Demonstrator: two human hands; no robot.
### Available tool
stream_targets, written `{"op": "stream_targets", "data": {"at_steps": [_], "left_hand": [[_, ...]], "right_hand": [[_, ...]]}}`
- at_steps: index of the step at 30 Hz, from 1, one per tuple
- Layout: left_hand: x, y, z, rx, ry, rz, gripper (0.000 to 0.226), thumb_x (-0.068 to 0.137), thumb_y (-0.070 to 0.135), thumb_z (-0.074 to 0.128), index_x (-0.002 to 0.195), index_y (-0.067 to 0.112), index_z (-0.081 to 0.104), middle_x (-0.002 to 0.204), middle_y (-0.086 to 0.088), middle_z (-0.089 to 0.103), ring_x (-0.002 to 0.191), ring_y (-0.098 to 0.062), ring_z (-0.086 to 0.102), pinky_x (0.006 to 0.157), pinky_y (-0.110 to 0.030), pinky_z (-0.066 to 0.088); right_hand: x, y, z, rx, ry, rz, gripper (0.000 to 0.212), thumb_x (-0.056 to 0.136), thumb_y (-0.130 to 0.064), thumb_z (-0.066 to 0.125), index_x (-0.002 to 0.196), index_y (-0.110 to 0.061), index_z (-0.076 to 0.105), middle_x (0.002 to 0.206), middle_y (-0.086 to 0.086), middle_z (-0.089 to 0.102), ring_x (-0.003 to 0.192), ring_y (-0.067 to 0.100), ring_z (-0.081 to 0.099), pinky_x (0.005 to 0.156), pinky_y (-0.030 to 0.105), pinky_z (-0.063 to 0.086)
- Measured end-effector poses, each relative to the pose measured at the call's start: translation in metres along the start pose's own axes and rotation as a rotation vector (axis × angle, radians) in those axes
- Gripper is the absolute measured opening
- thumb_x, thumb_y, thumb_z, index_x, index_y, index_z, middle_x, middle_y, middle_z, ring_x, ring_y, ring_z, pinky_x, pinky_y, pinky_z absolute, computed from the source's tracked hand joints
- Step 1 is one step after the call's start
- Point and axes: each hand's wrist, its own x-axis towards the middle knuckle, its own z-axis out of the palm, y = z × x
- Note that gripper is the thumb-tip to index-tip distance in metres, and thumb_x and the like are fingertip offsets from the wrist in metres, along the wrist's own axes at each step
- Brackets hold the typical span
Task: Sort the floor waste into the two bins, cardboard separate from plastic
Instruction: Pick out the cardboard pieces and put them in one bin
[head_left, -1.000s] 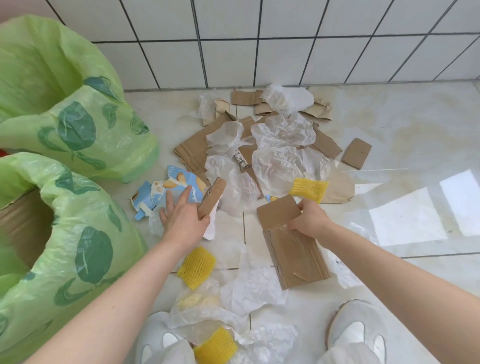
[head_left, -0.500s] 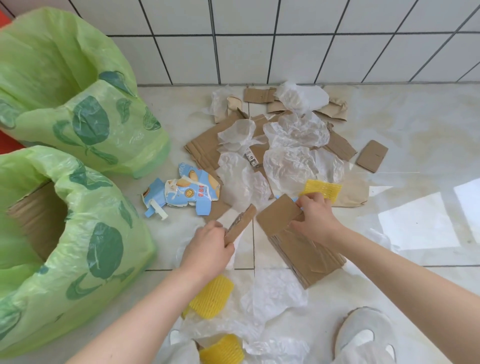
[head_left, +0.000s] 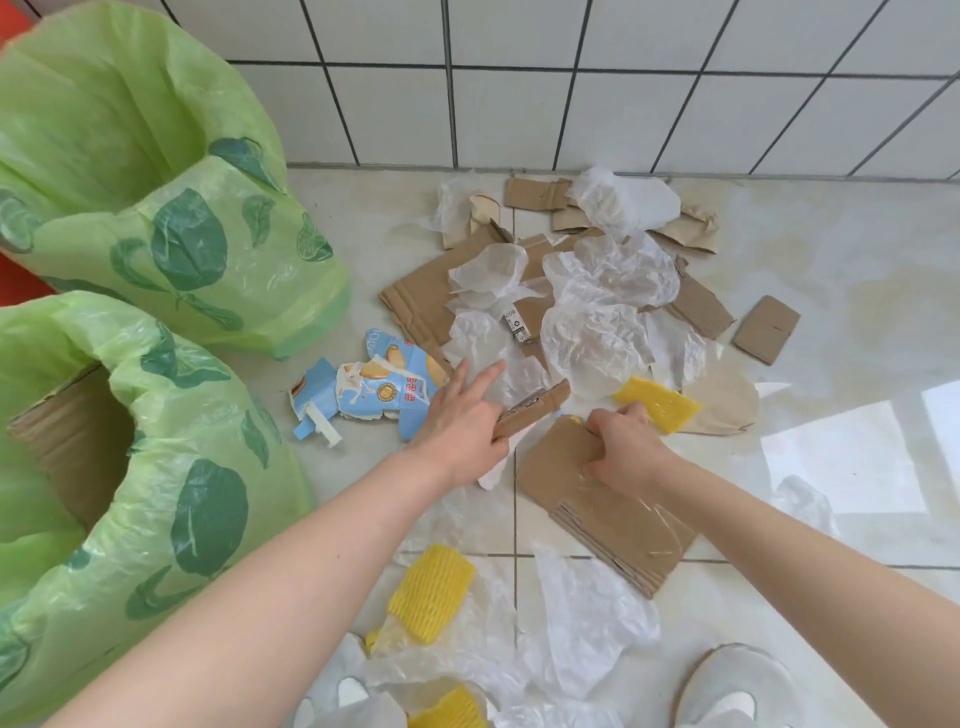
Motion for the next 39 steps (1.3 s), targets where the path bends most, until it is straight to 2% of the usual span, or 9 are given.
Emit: {"op": "stream_targets", "data": {"at_steps": [4, 8, 12, 18, 23, 27, 32, 36, 39], "left_hand": [[0.002, -0.006, 0.011, -0.015, -0.025, 0.045, 0.011, 0.091, 0.029, 0.051, 0.089, 0.019, 0.056, 0.159, 0.004, 0.014, 0.148, -0.019, -0.001, 0.117, -0.040, 0.009], [-0.007, -0.006, 0.026, -0.107, -0.011, 0.083, 0.045, 0.090, 0.029, 0.049, 0.132, 0.014, 0.051, 0.150, 0.005, 0.037, 0.145, -0.015, 0.019, 0.116, -0.036, 0.021], [-0.031, 0.010, 0.031, -0.248, 0.045, 0.049, 0.018, 0.089, 0.026, 0.051, 0.096, 0.011, 0.057, 0.101, -0.005, 0.061, 0.096, -0.024, 0.058, 0.079, -0.036, 0.046], [-0.055, 0.015, 0.029, -0.752, -0.058, -0.082, 0.015, 0.084, 0.020, 0.058, 0.070, 0.022, 0.052, 0.064, 0.009, 0.050, 0.060, -0.009, 0.044, 0.061, -0.028, 0.037], [-0.073, -0.019, 0.018, -0.874, 0.099, -0.281, 0.003, 0.085, 0.020, 0.061, 0.084, 0.023, 0.063, 0.080, 0.006, 0.067, 0.075, -0.011, 0.061, 0.070, -0.029, 0.048], [-0.080, -0.043, 0.001, -0.872, 0.408, -0.465, 0.011, 0.088, 0.012, 0.051, 0.095, 0.015, 0.060, 0.081, 0.002, 0.064, 0.076, -0.016, 0.060, 0.062, -0.028, 0.045], [-0.064, -0.083, -0.004, -0.748, 0.722, -0.705, 0.013, 0.090, 0.012, 0.046, 0.087, 0.001, 0.053, 0.090, -0.011, 0.046, 0.079, -0.030, 0.048, 0.068, -0.039, 0.040], [-0.045, -0.096, -0.016, -0.425, 0.721, -0.832, 0.026, 0.091, 0.012, 0.053, 0.108, -0.007, 0.059, 0.125, -0.016, 0.043, 0.109, -0.034, 0.048, 0.095, -0.034, 0.035], [-0.033, -0.108, -0.021, -0.473, 0.600, -0.904, 0.034, 0.091, 0.014, 0.054, 0.117, -0.009, 0.057, 0.136, -0.021, 0.039, 0.121, -0.037, 0.044, 0.105, -0.036, 0.030]], "right_hand": [[-0.019, 0.003, -0.040, 0.156, 0.039, -0.066, 0.021, 0.077, -0.011, 0.068, 0.091, -0.015, 0.053, 0.081, -0.003, 0.054, 0.080, 0.019, 0.052, 0.055, 0.020, 0.036], [-0.039, 0.003, -0.102, 0.224, 0.170, -0.073, 0.015, 0.080, -0.016, 0.067, 0.090, -0.018, 0.056, 0.077, -0.005, 0.062, 0.069, 0.014, 0.058, 0.061, 0.026, 0.045], [-0.045, -0.010, -0.134, 0.386, 0.261, -0.128, 0.013, 0.080, -0.014, 0.066, 0.090, -0.019, 0.059, 0.083, 0.000, 0.063, 0.072, 0.019, 0.060, 0.065, 0.032, 0.048], [-0.038, -0.038, -0.118, 0.544, 0.208, -0.168, 0.022, 0.083, -0.010, 0.067, 0.103, -0.017, 0.063, 0.081, -0.003, 0.063, 0.070, 0.010, 0.058, 0.064, 0.021, 0.048], [-0.024, -0.048, -0.107, 0.679, 0.164, -0.109, 0.025, 0.082, -0.011, 0.068, 0.104, -0.022, 0.061, 0.088, 0.007, 0.071, 0.084, 0.026, 0.070, 0.083, 0.045, 0.056], [-0.009, -0.071, -0.098, 0.688, 0.146, -0.065, 0.052, 0.079, -0.014, 0.073, 0.120, -0.028, 0.045, 0.096, 0.008, 0.068, 0.084, 0.024, 0.068, 0.079, 0.042, 0.057], [0.024, -0.132, -0.073, 0.422, -0.094, -0.197, 0.020, 0.085, -0.014, 0.066, 0.104, -0.011, 0.064, 0.099, 0.011, 0.070, 0.088, 0.024, 0.068, 0.081, 0.039, 0.055], [0.041, -0.161, -0.043, 0.459, -0.158, -0.206, 0.022, 0.091, -0.014, 0.059, 0.110, -0.004, 0.064, 0.109, 0.014, 0.068, 0.091, 0.022, 0.063, 0.088, 0.036, 0.052], [0.052, -0.181, -0.022, 0.389, -0.131, -0.216, 0.022, 0.090, -0.023, 0.059, 0.104, -0.006, 0.062, 0.100, 0.011, 0.064, 0.092, 0.025, 0.060, 0.079, 0.031, 0.048]]}}
